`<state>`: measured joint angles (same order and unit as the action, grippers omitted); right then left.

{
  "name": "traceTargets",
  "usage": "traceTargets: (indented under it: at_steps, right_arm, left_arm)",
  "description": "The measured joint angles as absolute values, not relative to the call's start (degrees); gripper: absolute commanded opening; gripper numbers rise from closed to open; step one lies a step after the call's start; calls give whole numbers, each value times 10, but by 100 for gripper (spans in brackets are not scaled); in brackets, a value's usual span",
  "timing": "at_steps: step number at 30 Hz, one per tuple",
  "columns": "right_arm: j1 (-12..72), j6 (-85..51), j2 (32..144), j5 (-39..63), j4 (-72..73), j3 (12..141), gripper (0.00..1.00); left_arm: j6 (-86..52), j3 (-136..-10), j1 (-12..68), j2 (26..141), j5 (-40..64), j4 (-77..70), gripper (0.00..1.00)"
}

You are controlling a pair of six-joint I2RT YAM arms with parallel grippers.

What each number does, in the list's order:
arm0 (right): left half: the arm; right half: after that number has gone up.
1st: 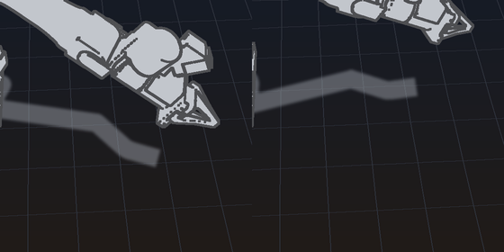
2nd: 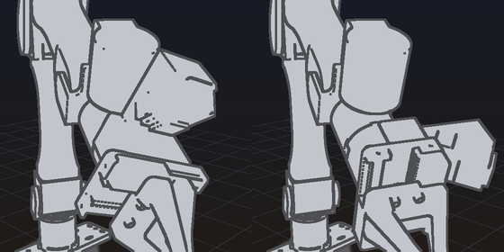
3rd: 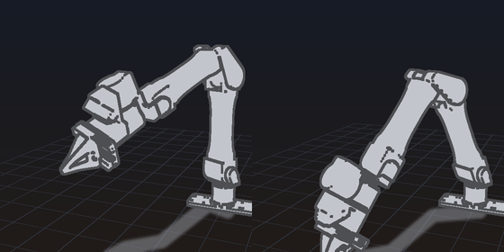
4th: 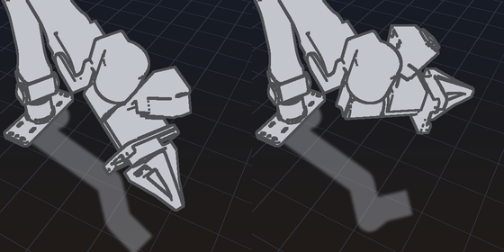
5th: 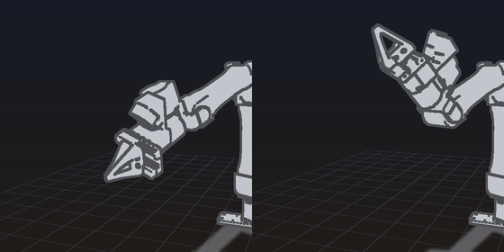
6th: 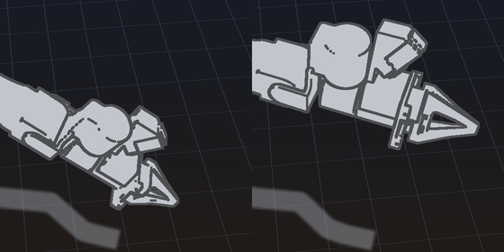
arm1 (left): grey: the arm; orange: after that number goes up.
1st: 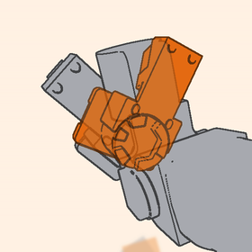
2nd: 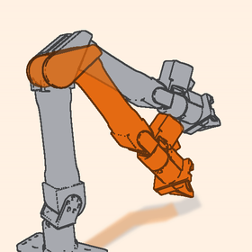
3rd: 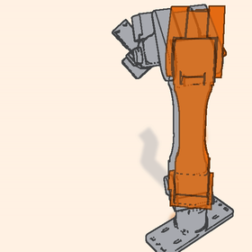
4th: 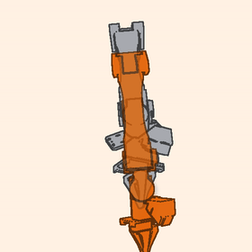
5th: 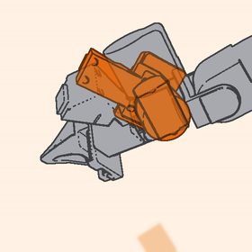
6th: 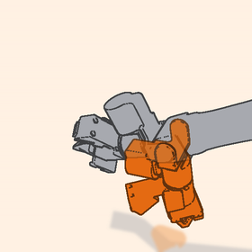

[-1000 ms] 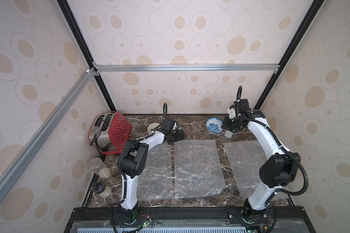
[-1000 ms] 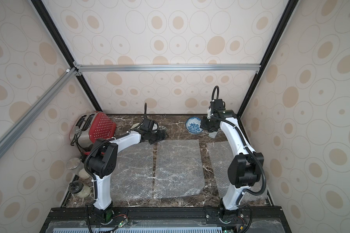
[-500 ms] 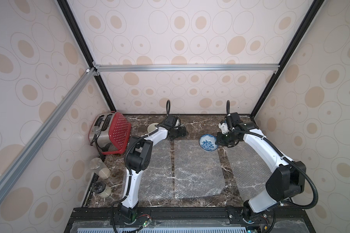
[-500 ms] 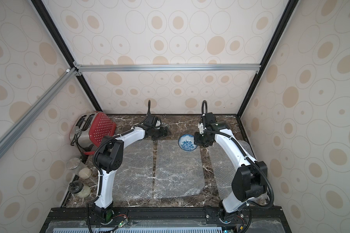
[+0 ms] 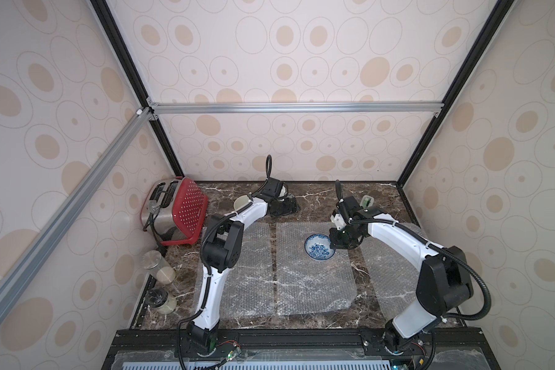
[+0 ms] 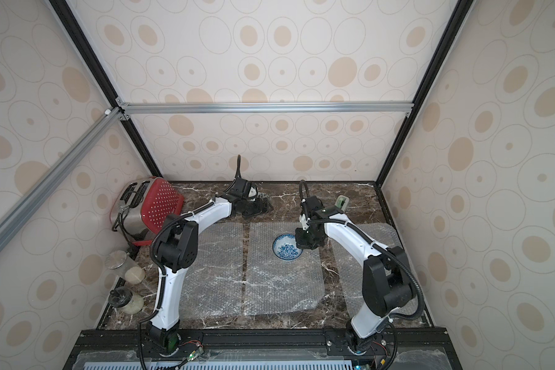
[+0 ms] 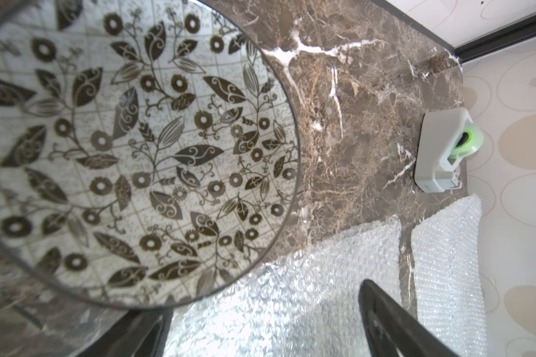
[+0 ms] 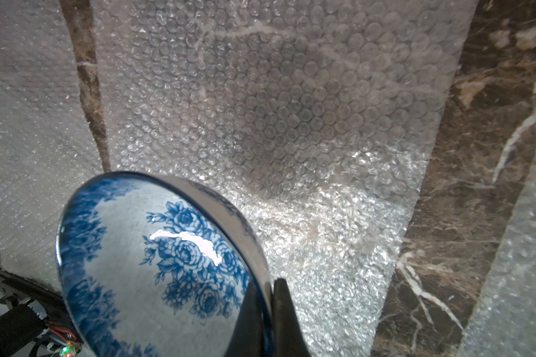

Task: Wrap bowls in bubble wrap
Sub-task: Place the bowl on the bubble wrap.

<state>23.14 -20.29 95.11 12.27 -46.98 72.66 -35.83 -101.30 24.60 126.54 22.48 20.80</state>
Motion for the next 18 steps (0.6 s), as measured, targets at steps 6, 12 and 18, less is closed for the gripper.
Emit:
traceTargets:
  at_steps: [6,12,18]
  right_arm:
    - [232,-213,995,122,-421,714,0]
    - [232,-216,1026,117,-391,709,0]
    - [232,-213,1026,107,-385,707,0]
  left_arm:
    - [-342,-938,246,1167,220,219,98]
    - [-333,-865,246,1076,210,218,98]
    - [-331,-803,246,1026,203,209,98]
